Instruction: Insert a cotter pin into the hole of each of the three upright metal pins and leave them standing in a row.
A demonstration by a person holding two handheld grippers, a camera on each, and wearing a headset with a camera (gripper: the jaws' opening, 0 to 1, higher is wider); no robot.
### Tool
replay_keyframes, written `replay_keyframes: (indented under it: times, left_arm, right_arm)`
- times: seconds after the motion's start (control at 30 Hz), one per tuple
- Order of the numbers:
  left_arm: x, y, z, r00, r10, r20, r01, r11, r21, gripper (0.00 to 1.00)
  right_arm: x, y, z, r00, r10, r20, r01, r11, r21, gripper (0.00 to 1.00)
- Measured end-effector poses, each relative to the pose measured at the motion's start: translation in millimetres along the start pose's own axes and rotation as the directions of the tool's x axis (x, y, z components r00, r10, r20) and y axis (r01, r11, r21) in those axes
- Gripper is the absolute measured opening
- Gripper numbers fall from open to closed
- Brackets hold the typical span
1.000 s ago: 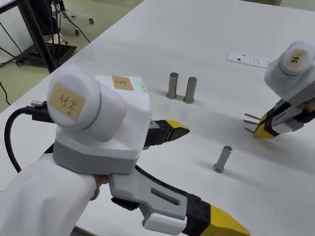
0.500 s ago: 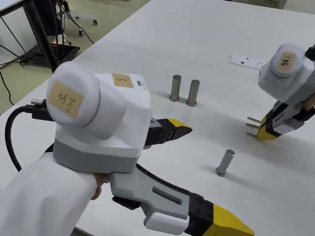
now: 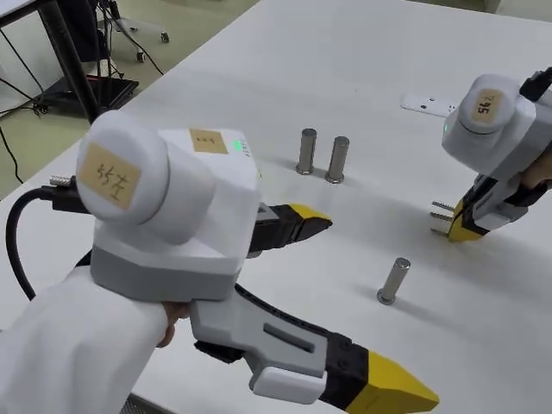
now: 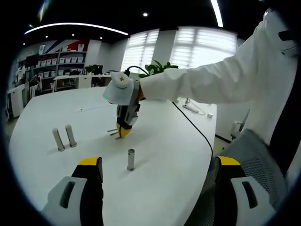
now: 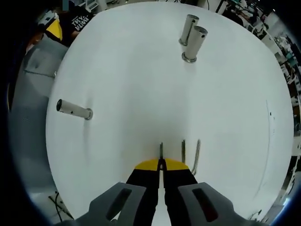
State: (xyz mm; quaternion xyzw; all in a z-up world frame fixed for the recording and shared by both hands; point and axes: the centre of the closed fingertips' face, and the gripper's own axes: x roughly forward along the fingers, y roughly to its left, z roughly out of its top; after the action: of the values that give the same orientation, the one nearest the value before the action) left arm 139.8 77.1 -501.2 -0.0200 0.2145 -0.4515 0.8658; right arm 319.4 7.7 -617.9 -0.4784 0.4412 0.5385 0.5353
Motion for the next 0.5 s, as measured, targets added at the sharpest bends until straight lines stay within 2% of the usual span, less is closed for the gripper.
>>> replay_keyframes:
  times: [0.2, 0.3, 0.5]
  left_arm:
    - [-1.4, -0.7, 1.1, 1.0000, 0.003, 0.009, -0.003, 1.000, -0.004, 0.99]
    - [-1.6, -0.1, -2.3, 1.0000, 0.002, 0.001, -0.002, 1.000, -0.029, 0.99]
    - [-3.5, -0.1, -5.0, 1.0000, 0.002, 0.003, -0.002, 1.000, -0.028, 0.99]
  right_arm:
    - [-0.2, 0.6, -0.3, 0.9999, 0.000, 0.012, 0.000, 1.000, 0.025, 0.00]
    - [-0.2, 0.7, -0.3, 0.9999, -0.004, 0.016, 0.004, 1.000, 0.025, 0.00]
    - [0.2, 0.0, -0.4, 0.9995, -0.019, 0.025, 0.018, 0.999, 0.039, 0.00]
